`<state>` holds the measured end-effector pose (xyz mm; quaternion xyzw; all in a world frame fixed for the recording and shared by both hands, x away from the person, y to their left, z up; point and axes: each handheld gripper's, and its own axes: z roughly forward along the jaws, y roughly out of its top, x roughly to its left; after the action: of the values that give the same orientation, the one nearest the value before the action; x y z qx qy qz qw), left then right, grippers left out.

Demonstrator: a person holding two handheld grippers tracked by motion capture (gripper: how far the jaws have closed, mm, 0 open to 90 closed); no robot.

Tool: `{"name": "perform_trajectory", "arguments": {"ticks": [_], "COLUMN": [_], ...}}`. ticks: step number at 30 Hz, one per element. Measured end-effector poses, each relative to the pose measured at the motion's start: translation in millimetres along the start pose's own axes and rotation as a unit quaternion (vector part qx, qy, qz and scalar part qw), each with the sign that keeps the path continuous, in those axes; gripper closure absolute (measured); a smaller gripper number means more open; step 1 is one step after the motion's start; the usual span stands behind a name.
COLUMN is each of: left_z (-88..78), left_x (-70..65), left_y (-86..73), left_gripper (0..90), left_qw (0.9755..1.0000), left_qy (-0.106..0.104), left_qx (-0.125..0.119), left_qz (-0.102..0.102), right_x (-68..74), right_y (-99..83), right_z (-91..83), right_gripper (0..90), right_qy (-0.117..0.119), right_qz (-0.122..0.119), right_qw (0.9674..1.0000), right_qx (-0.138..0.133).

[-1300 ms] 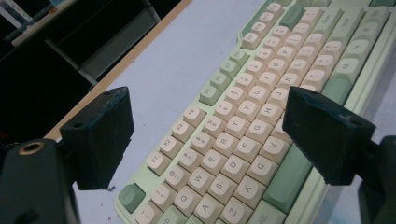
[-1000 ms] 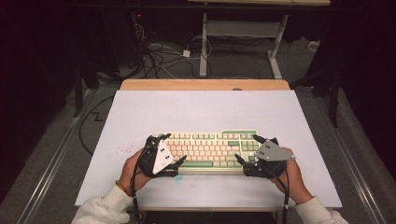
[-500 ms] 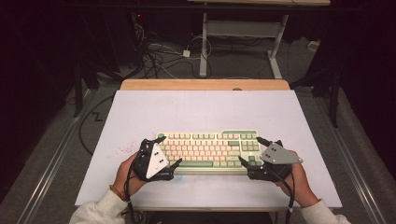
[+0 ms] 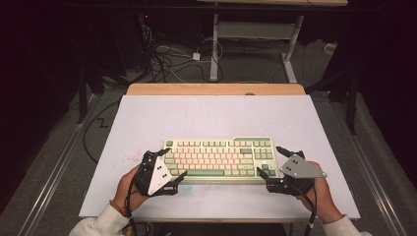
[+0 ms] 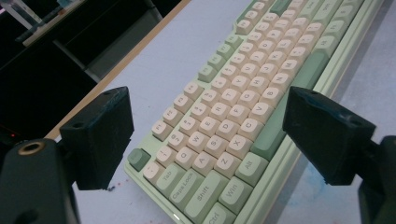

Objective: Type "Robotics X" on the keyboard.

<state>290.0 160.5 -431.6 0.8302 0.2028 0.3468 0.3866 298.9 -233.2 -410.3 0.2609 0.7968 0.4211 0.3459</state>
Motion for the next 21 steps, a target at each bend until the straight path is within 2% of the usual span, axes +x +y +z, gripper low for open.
{"name": "perform_trajectory", "arguments": {"ticks": [6,11,21], "left_z": [-3.0,-7.4,-13.5], "left_x": [0.2,0.3,2.7], "left_y": [-6.8,-13.4,-29.9], "left_gripper": [15.9,15.9,15.9], "left_qw": [1.0,1.0,0.9996], "left_qy": [0.005,0.006,0.01], "left_qx": [0.006,0.005,0.025], "left_qz": [0.001,0.0,-0.005], "right_x": [-3.8,-7.6,-14.0], "right_y": [-5.9,-12.0,-25.0], "right_z": [-7.3,-13.0,-22.5], "right_gripper": [16.6,16.7,17.0], "right_qy": [-0.011,-0.019,-0.036], "right_qz": [-0.003,0.005,0.009], "right_qw": [0.9999,0.9998,0.9993], "right_qx": [-0.003,-0.005,0.004]}}
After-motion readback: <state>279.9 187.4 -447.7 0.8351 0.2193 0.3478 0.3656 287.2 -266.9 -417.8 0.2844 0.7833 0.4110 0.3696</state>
